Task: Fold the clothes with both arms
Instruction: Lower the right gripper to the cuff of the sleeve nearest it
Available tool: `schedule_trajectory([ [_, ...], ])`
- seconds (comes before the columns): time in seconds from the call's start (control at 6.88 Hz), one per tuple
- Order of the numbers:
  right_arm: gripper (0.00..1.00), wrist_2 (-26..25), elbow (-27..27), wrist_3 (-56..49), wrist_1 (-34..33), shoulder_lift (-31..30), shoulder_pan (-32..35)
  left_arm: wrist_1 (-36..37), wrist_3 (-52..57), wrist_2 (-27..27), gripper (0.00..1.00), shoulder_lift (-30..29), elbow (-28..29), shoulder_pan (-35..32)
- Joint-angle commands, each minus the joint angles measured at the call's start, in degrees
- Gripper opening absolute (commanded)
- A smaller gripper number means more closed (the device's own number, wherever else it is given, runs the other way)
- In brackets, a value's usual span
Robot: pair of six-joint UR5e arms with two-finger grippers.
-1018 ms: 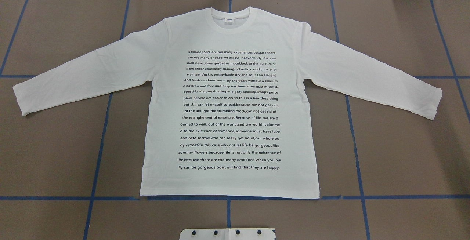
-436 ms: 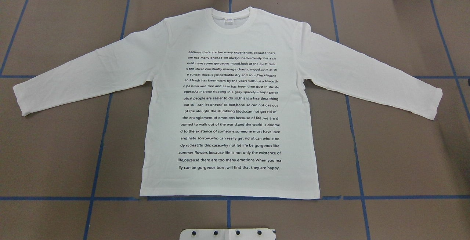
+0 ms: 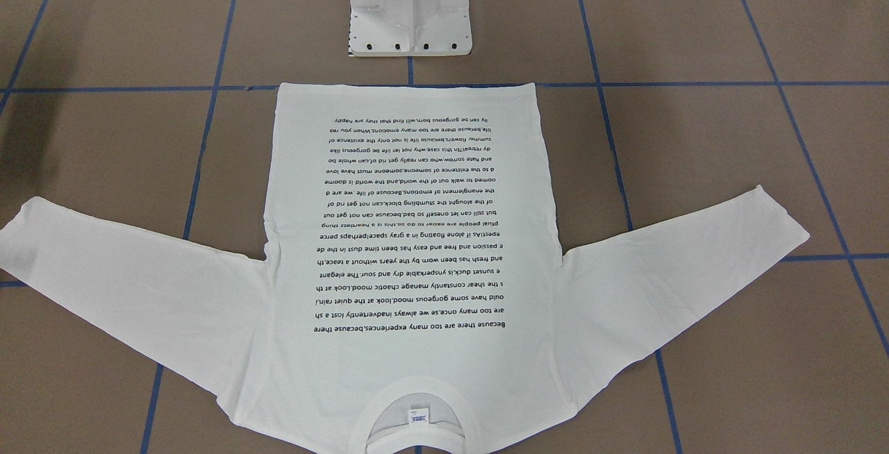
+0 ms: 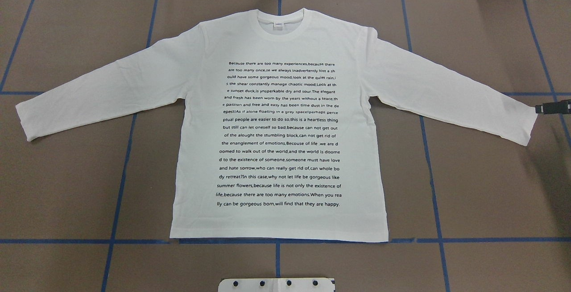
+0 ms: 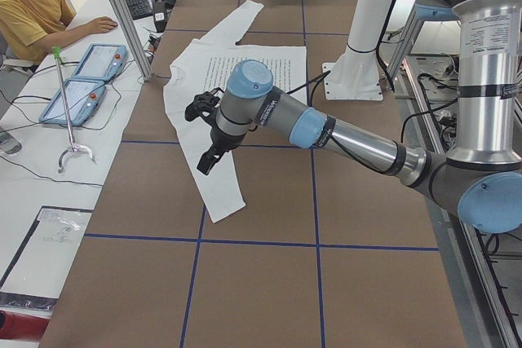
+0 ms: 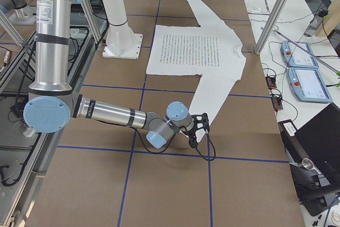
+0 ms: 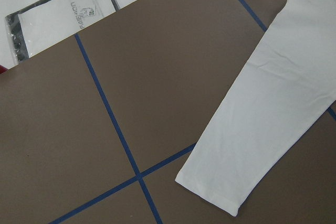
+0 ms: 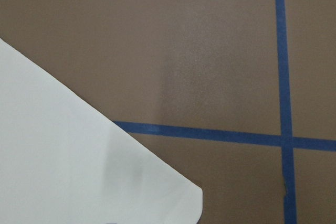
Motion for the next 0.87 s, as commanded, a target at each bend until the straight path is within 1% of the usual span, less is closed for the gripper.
schedule_trajectory([
  [0.0, 0.88, -1.07, -3.81, 0.37, 0.49, 2.15, -1.58, 0.00, -0.01, -0.09, 1.00, -0.04, -0.12, 0.00],
  [0.29, 0.83, -1.07, -3.90, 0.37, 0.49, 2.41, -2.29, 0.00, 0.07, 0.00, 1.00, -0.04, -0.12, 0.00],
  [0.58, 0.81, -1.07, -4.26, 0.37, 0.49, 2.41, -2.99, 0.00, 0.08, 0.00, 1.00, -0.04, -0.12, 0.00],
  [0.73, 0.79, -1.16, -4.52, 0.37, 0.49, 2.41, -3.34, 0.00, 0.08, 0.00, 1.00, -0.04, -0.12, 0.00],
])
